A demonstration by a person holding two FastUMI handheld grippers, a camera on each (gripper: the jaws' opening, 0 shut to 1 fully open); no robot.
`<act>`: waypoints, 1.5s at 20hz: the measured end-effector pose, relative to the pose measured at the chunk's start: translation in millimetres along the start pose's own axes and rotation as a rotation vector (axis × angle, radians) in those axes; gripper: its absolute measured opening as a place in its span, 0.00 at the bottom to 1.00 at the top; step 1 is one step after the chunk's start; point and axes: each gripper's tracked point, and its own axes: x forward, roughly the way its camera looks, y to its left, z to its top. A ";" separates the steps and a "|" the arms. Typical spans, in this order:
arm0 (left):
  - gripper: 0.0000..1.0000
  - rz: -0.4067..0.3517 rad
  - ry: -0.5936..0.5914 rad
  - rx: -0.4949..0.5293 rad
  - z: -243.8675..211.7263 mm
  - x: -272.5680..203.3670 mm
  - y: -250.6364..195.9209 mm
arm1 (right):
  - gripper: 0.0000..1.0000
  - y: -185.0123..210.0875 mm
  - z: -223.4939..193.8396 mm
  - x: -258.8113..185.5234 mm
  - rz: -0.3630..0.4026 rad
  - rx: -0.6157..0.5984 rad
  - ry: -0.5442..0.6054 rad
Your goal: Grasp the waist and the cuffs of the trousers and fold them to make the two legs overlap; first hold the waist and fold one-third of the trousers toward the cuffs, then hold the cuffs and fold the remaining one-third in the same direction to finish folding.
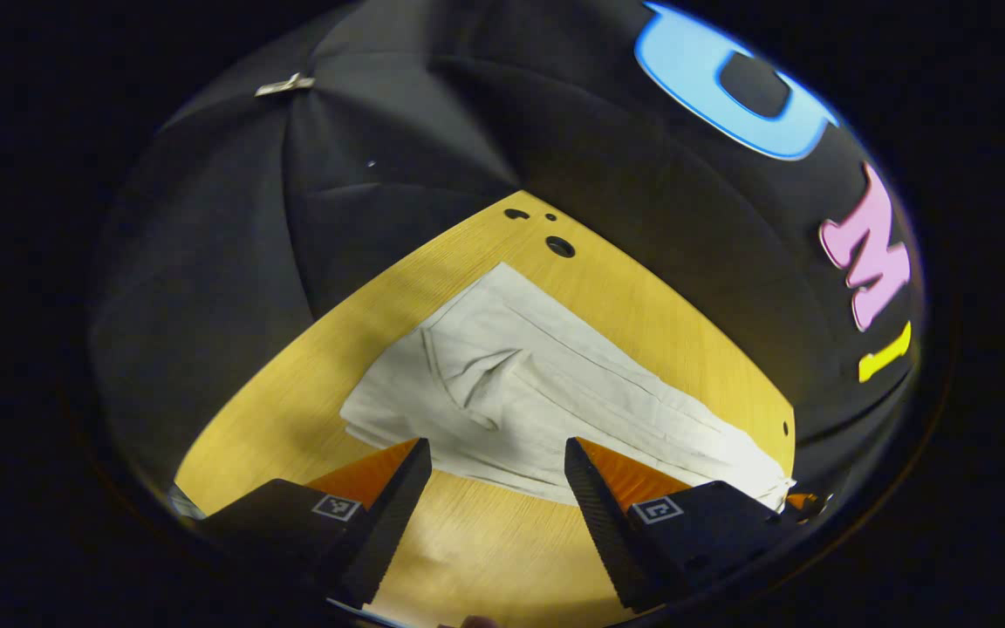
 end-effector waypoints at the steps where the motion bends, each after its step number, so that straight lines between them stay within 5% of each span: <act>1: 0.97 0.002 0.010 -0.031 -6.1 0.3 3.1 | 0.85 -1.6 0.7 1.6 -0.019 0.012 -0.001; 3: 0.97 0.003 0.027 -0.083 -15.2 2.1 5.6 | 0.74 -9.8 0.6 6.5 -0.062 0.010 -0.006; 5: 0.97 0.007 0.032 -0.133 -23.6 5.6 9.1 | 0.38 -14.9 -4.1 9.1 -0.071 0.023 0.008; 6: 0.97 0.004 0.035 -0.163 -25.8 10.2 8.9 | 0.41 -17.2 -0.6 0.9 -0.066 0.041 0.003; 7: 0.97 0.003 0.040 -0.193 -27.4 14.1 9.4 | 0.24 -18.4 0.8 3.7 -0.065 0.053 -0.003; 9: 0.92 0.019 0.058 -0.238 -31.6 22.5 14.5 | 0.17 -17.8 0.4 2.9 -0.061 0.042 -0.018; 18: 0.94 0.055 0.054 -0.362 -0.2 63.8 9.5 | 0.17 -18.2 0.4 4.5 -0.038 0.064 0.002; 22: 0.94 0.084 0.054 -0.338 14.5 77.0 3.7 | 0.17 -18.1 0.2 4.9 -0.033 0.060 0.009; 24: 0.85 0.157 0.081 -0.305 15.5 88.0 5.2 | 0.17 -17.6 0.2 5.5 -0.030 0.056 0.010; 27: 0.54 0.259 0.097 -0.223 16.4 97.0 11.8 | 0.17 -17.4 0.8 5.0 -0.029 0.052 0.004; 30: 0.30 0.242 0.081 -0.236 17.8 96.2 6.2 | 0.17 -16.8 0.1 5.3 -0.021 0.050 0.003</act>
